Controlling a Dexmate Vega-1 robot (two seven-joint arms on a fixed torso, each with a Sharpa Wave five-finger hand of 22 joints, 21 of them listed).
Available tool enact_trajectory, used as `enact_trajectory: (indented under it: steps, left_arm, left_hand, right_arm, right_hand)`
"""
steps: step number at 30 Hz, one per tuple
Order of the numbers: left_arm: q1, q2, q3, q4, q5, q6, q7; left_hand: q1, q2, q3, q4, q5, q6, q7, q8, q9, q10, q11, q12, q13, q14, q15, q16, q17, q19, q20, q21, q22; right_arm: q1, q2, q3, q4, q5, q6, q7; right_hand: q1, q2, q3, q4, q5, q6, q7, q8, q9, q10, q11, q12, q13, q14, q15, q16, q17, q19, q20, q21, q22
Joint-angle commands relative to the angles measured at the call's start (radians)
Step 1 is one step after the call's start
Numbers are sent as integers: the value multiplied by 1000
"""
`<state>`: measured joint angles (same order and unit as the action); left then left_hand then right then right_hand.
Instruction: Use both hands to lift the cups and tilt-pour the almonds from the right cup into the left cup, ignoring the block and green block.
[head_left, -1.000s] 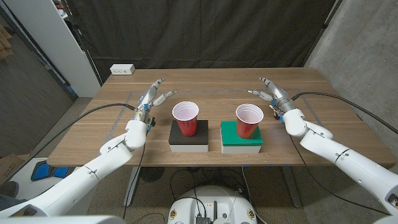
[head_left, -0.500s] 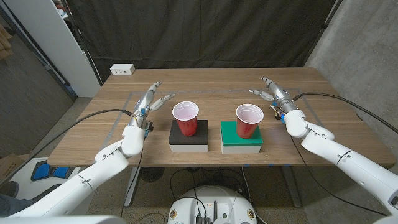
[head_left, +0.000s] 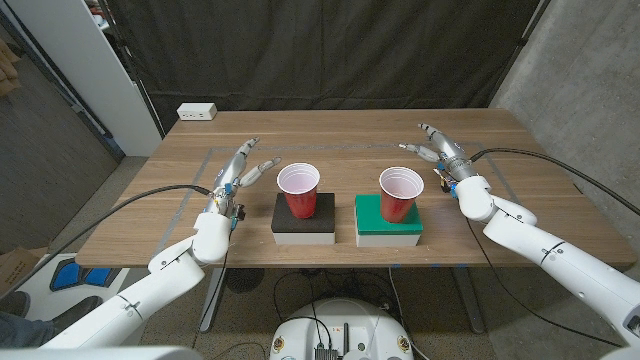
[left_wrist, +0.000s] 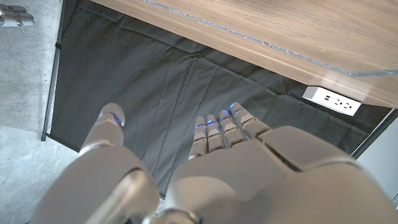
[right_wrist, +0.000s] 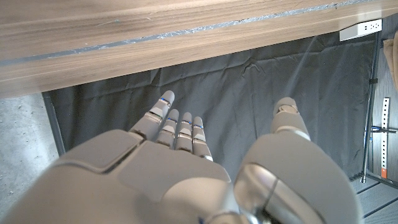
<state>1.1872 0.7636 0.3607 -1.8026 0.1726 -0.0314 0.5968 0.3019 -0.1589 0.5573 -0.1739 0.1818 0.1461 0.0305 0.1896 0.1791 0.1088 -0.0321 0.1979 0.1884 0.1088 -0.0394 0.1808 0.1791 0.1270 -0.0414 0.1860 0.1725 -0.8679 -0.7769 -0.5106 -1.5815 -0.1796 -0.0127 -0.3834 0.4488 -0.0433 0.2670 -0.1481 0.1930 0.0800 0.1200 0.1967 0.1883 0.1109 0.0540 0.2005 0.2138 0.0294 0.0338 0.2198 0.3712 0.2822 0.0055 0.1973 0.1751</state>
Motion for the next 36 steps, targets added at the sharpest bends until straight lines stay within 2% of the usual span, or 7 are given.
enact_trajectory:
  steps: [1, 9, 24, 36]
  left_arm:
    - [73, 8, -26, -46, 14, -13, 20]
    - [128, 1, -50, -69, 43, -36, 70]
    - [199, 7, -83, -110, 21, -42, 30]
    - [281, 8, -124, -153, 30, -57, 39]
  left_hand:
    - [13, 3, 0, 2, 7, 8, 4, 3, 4, 9, -1, 5, 3, 4, -20, 6, 1, -1, -56, 5, 2]
    - [18, 8, 0, 3, 8, 17, 2, 7, 4, 17, -1, 9, 3, 13, -21, 10, 1, 3, -56, 7, 2]
    - [24, 12, 0, 4, 8, 8, 6, 2, 4, 7, 3, 4, 3, 5, -17, 6, 1, 0, -50, 6, 2]
    - [24, 11, -3, 5, 8, 4, 5, 1, 4, 5, 4, 4, 3, 3, -14, 6, 1, -2, -50, 5, 2]
  right_arm:
    - [-2, 9, 1, 9, 4, 4, -6]
    - [-1, 13, -11, 15, -12, 19, -16]
    - [-1, 9, -6, 9, -8, 18, -6]
    - [-8, 5, 0, -7, -5, 11, -3]
  right_hand:
    - [-4, -3, -1, 6, 8, 6, 3, 7, 6, 12, 4, 9, 1, 12, 4, 5, -1, 8, 4, 3, 1]
    - [-5, -2, -1, 7, 9, 7, 3, 7, 6, 13, 2, 9, 0, 12, 3, 5, -1, 9, 5, 3, 1]
    - [-5, -1, -1, 7, 9, 7, 2, 7, 5, 13, 0, 8, 0, 13, 3, 6, -1, 10, 6, 3, 1]
    - [-5, 0, -1, 7, 10, 8, 2, 7, 5, 13, 1, 8, -1, 13, 4, 6, -2, 12, 5, 4, 1]
